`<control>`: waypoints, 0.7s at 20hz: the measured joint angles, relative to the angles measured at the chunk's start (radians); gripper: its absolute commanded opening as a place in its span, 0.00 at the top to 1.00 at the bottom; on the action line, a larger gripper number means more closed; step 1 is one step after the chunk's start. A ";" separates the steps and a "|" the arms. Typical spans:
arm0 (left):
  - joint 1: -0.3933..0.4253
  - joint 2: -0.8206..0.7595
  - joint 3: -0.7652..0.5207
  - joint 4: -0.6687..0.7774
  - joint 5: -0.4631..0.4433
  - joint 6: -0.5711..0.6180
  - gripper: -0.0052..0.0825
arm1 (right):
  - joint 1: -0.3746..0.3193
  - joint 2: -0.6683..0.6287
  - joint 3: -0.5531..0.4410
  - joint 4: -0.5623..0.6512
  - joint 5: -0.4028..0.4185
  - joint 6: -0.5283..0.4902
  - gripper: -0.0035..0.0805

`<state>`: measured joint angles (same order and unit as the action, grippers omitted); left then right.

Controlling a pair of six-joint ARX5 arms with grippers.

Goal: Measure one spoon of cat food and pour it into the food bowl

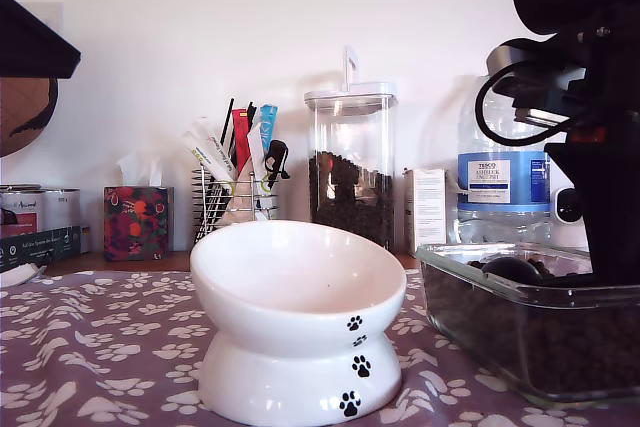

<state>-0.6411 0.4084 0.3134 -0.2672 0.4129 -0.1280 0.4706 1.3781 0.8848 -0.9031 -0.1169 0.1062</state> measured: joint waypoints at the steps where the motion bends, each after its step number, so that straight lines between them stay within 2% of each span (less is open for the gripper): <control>1: 0.000 0.000 0.000 0.000 0.000 0.000 0.96 | 0.000 0.000 0.000 0.000 0.000 0.000 0.97; 3: 0.000 0.000 0.000 0.000 0.000 0.000 0.96 | 0.000 0.000 0.000 0.002 0.001 0.000 0.97; 7: 0.000 0.000 0.000 0.000 0.000 0.000 0.96 | 0.001 0.000 0.000 0.022 0.086 -0.004 0.97; 10: 0.000 0.000 0.000 0.000 0.000 0.000 0.96 | 0.001 0.000 0.004 0.017 0.103 -0.006 0.97; 14: 0.000 0.000 0.000 0.000 0.000 0.000 0.96 | 0.000 0.000 0.091 -0.014 0.106 -0.006 0.97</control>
<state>-0.6411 0.4084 0.3134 -0.2676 0.4129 -0.1284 0.4709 1.3785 0.9756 -0.9173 -0.0113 0.0998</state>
